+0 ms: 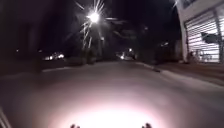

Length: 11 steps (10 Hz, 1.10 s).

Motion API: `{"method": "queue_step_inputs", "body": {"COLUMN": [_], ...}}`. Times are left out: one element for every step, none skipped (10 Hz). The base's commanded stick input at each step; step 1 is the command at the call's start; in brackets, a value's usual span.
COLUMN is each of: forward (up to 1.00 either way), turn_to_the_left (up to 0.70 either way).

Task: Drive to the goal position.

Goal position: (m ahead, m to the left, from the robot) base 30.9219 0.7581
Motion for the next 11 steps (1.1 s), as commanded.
{"method": "queue_step_inputs", "body": {"forward": [0.85,0.85,0.85,0.85,0.85,0.85,0.85,0.85,0.85,0.85,0.85], "turn_to_the_left": [-0.02,-0.09,-0.17,-0.24,-0.32,-0.13,0.00,0.00,0.00,0.00,0.00]}}
